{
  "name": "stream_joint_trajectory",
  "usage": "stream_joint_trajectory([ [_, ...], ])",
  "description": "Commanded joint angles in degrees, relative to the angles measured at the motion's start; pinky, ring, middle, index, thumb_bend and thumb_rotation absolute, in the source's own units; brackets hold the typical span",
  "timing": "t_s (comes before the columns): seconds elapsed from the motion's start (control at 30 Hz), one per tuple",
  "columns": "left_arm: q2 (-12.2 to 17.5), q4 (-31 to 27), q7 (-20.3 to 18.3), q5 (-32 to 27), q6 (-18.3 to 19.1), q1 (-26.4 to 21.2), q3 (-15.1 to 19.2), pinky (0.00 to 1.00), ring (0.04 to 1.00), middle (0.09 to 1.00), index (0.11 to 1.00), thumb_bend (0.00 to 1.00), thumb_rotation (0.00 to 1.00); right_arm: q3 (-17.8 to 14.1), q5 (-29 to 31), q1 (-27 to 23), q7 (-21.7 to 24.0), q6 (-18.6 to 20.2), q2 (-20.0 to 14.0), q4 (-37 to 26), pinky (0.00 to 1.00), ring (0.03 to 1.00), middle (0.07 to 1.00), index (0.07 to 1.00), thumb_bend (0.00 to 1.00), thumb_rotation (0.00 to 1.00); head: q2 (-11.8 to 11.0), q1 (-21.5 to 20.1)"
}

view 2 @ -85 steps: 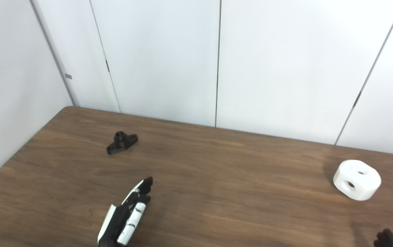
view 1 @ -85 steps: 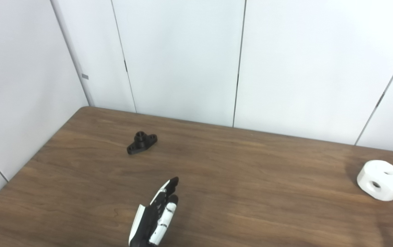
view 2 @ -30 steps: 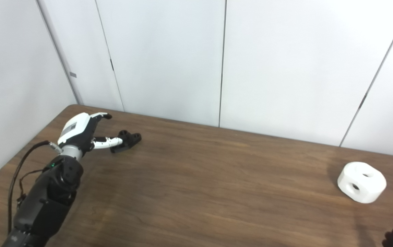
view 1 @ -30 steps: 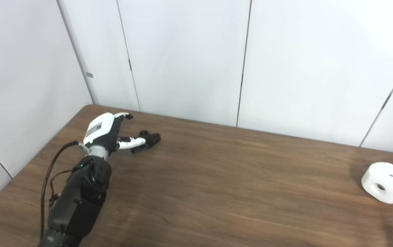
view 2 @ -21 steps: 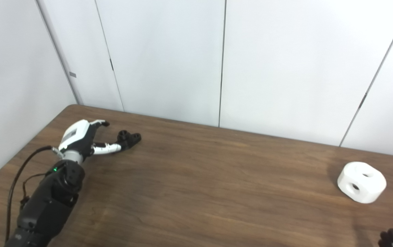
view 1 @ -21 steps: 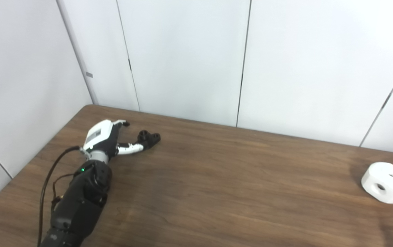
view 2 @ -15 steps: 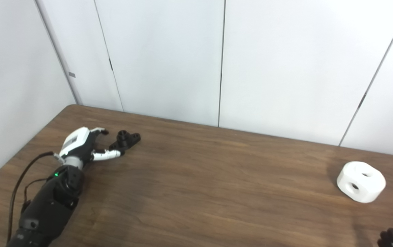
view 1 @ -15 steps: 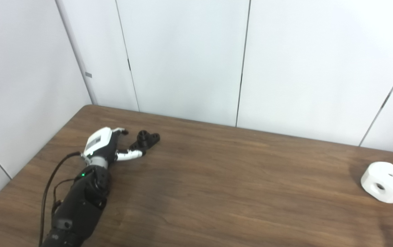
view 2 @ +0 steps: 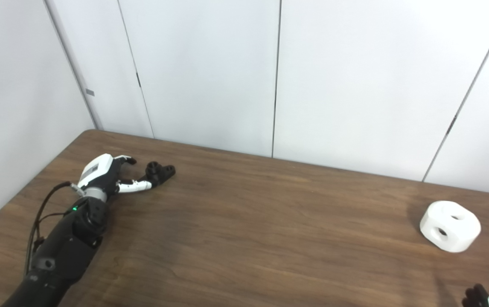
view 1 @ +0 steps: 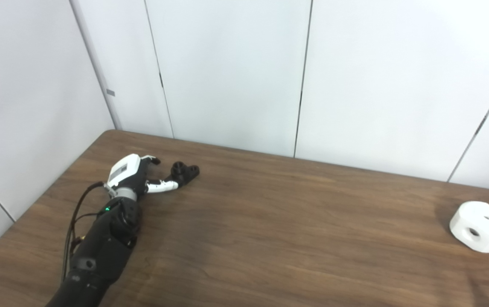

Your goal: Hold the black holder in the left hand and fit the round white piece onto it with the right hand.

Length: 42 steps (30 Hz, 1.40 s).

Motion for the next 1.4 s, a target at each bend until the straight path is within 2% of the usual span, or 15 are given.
stream_joint_trajectory([
  [0.0, 1.3, -0.5, 0.8, -0.6, 0.1, -2.4, -0.1, 0.84, 0.935, 0.906, 0.809, 0.91, 0.44, 0.2, 0.6, 0.3, -0.1, -0.5, 0.4, -0.8, 1.00, 1.000, 1.000, 1.000, 0.50, 1.00, 0.1, 0.1],
  [0.3, 1.7, -1.0, 0.0, -1.2, -1.4, -2.2, -2.5, 0.89, 0.955, 0.921, 0.787, 0.87, 0.41, 0.4, 1.2, 0.4, 0.2, -0.2, 0.4, -1.1, 1.00, 1.000, 1.000, 1.000, 0.50, 1.00, 0.2, -0.3],
  [0.33, 1.8, -0.9, 0.1, -1.2, -1.5, -2.2, -2.7, 0.90, 0.959, 0.922, 0.784, 0.87, 0.41, 0.4, 1.7, 0.4, 0.4, 0.2, 0.3, -1.2, 1.00, 1.000, 1.000, 1.000, 0.53, 1.00, 0.2, -0.3],
  [0.6, 1.7, 1.3, 2.4, -0.8, -4.7, -1.7, -4.2, 0.95, 0.976, 0.926, 0.744, 0.89, 0.35, 0.3, 1.8, 0.2, 0.5, -1.0, 0.1, 0.2, 1.00, 1.000, 1.000, 1.000, 0.55, 1.00, -0.1, -0.6],
  [0.73, 1.7, 2.2, 2.5, -0.3, -4.4, -2.0, -5.7, 0.96, 0.981, 0.930, 0.749, 0.88, 0.35, 0.3, 1.6, 0.3, 0.4, -1.1, 0.0, 0.6, 1.00, 1.000, 1.000, 1.000, 0.54, 1.00, 0.0, -0.7],
  [1.0, 1.1, 2.9, 3.4, -0.5, -4.3, -2.8, -6.5, 0.97, 0.995, 0.927, 0.762, 0.85, 0.33, 0.4, 1.2, 0.3, 0.2, -1.1, 0.3, 0.4, 1.00, 1.000, 1.000, 1.000, 0.55, 1.00, 0.1, -0.9],
  [1.37, 1.1, 5.4, 6.2, 0.0, -3.8, -4.1, -7.2, 0.98, 0.985, 0.918, 0.671, 0.83, 0.28, 0.5, 1.4, 0.5, 0.0, -1.3, 0.9, -0.2, 1.00, 1.000, 1.000, 1.000, 0.54, 1.00, 0.5, -1.5],
])
